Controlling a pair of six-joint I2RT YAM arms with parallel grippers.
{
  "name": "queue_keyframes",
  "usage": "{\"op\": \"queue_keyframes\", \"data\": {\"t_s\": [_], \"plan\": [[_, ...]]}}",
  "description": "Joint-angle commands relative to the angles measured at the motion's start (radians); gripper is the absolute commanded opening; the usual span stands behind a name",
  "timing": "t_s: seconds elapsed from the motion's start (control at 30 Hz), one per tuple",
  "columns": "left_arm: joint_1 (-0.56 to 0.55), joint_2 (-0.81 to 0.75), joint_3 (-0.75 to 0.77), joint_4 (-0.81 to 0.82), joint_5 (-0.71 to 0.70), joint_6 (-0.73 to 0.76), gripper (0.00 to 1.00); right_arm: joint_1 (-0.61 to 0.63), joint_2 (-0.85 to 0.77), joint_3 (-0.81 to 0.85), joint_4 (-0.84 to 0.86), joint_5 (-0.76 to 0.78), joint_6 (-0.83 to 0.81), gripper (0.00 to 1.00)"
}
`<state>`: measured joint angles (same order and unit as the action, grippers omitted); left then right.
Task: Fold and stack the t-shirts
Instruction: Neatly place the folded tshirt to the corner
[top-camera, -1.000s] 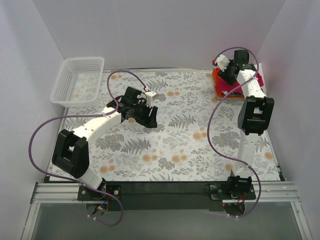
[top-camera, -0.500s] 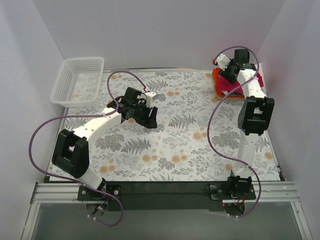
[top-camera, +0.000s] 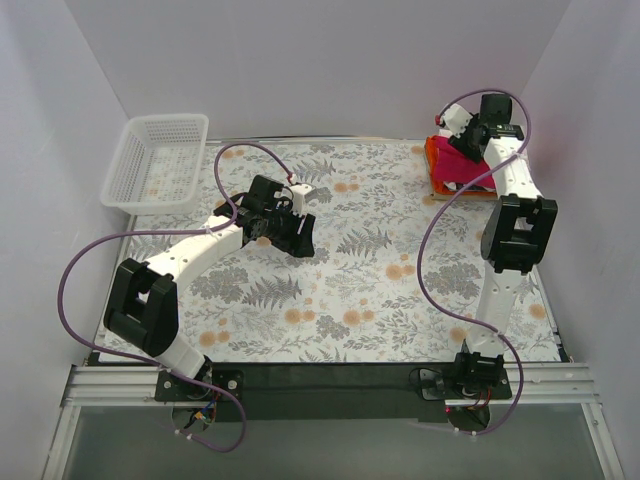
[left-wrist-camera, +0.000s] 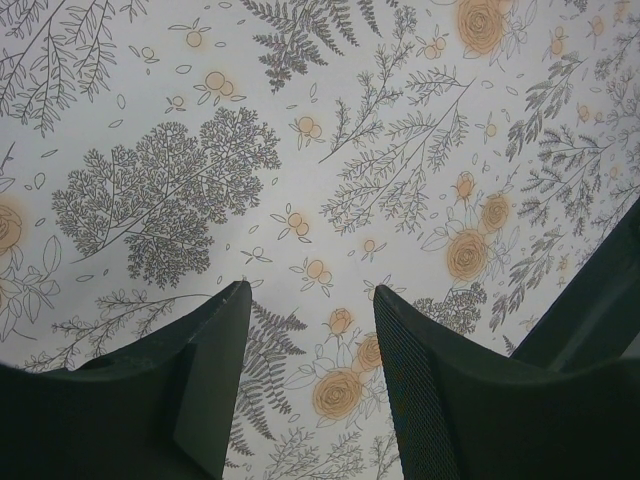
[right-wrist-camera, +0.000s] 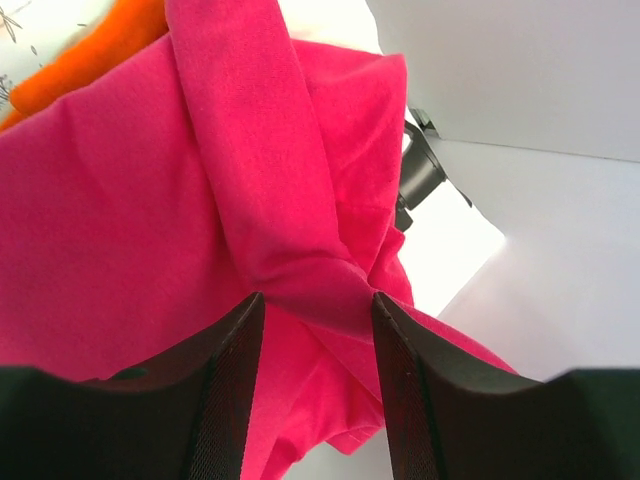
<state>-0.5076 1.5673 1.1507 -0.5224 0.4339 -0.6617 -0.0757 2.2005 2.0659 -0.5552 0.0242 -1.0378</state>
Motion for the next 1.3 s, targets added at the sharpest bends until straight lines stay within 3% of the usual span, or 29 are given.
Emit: {"op": "queue_keyframes", "data": {"t_s": [0.0, 0.13, 0.2, 0.3, 0.33, 0.4, 0.57, 0.97, 1.0, 1.03, 1.07, 1.13, 1.27], "plan": [[0.003, -0.043, -0.008, 0.007, 0.002, 0.01, 0.49, -0.007, -0.035, 0.007, 0.005, 0.02, -0.068, 0.46], [0.003, -0.041, -0.012, 0.007, 0.003, 0.01, 0.49, -0.015, -0.027, 0.01, 0.005, 0.042, -0.093, 0.46], [0.003, -0.036, -0.014, 0.009, 0.005, 0.008, 0.49, -0.019, -0.018, 0.023, 0.005, 0.048, -0.097, 0.4], [0.003, -0.035, -0.011, 0.009, 0.005, 0.005, 0.49, -0.019, 0.019, 0.066, 0.011, 0.074, -0.105, 0.24], [0.004, -0.033, -0.008, 0.01, 0.003, 0.007, 0.49, -0.019, 0.043, 0.082, 0.017, 0.092, -0.107, 0.12], [0.003, -0.032, -0.006, 0.007, -0.003, 0.008, 0.49, -0.026, 0.065, 0.126, 0.032, 0.103, -0.105, 0.01], [0.003, -0.032, -0.005, -0.002, -0.014, 0.017, 0.49, -0.035, 0.079, 0.134, 0.103, 0.126, -0.09, 0.01], [0.003, -0.023, -0.011, -0.002, -0.029, 0.022, 0.49, -0.068, 0.142, 0.111, 0.524, 0.239, 0.018, 0.01], [0.003, -0.02, -0.006, -0.007, -0.03, 0.024, 0.49, -0.067, 0.159, 0.128, 0.532, 0.255, 0.018, 0.14], [0.003, -0.018, -0.005, -0.008, -0.034, 0.025, 0.5, -0.068, 0.189, 0.146, 0.544, 0.281, 0.018, 0.45], [0.003, -0.018, 0.001, -0.01, -0.035, 0.025, 0.49, -0.067, 0.2, 0.169, 0.546, 0.29, 0.021, 0.53], [0.003, -0.015, 0.006, -0.016, -0.034, 0.025, 0.49, -0.067, 0.185, 0.165, 0.546, 0.281, 0.031, 0.62], [0.003, -0.029, 0.006, -0.014, -0.031, 0.017, 0.49, -0.064, 0.052, 0.067, 0.508, 0.217, 0.126, 0.65]]}}
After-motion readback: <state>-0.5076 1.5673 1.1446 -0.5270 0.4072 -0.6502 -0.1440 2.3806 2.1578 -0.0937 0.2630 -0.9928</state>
